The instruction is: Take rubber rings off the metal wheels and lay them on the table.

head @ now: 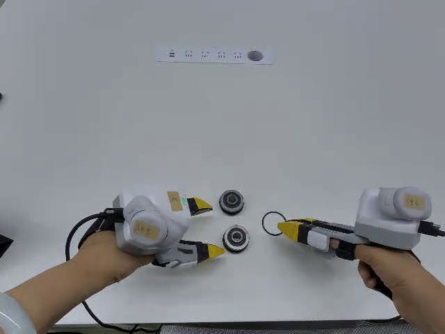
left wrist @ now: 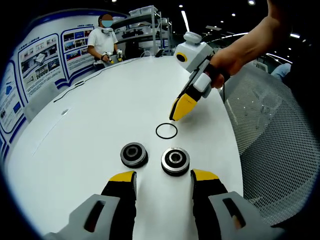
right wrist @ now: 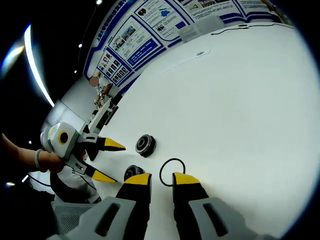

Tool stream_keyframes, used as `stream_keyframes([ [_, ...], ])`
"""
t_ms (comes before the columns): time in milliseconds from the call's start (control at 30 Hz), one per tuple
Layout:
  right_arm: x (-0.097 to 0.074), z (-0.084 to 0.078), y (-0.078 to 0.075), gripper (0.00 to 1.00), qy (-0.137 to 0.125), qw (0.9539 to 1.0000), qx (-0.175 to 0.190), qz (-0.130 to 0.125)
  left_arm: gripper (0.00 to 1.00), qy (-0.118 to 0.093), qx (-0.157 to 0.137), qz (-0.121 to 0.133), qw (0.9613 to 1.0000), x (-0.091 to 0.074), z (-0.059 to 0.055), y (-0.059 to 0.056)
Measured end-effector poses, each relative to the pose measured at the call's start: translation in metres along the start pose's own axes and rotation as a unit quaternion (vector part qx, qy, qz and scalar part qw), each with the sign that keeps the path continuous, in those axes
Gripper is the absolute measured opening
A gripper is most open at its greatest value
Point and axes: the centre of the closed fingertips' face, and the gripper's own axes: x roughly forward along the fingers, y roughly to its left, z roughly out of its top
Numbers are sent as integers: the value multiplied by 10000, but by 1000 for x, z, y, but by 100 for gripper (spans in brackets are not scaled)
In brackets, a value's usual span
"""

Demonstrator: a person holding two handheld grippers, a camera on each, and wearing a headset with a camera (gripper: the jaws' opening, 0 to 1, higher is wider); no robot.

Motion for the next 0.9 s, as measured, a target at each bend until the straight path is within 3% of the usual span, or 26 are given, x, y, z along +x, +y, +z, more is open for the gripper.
stream_keyframes([
  [400, 7, -4, 14, 17, 23, 9998, 45, 184, 34, -50, 102, -146, 9998, 7, 11, -9],
  [900, 11, -7, 19, 16, 77, 9996, 78, 273, 25, 3, 213, -282, 9994, 17, 19, -16],
])
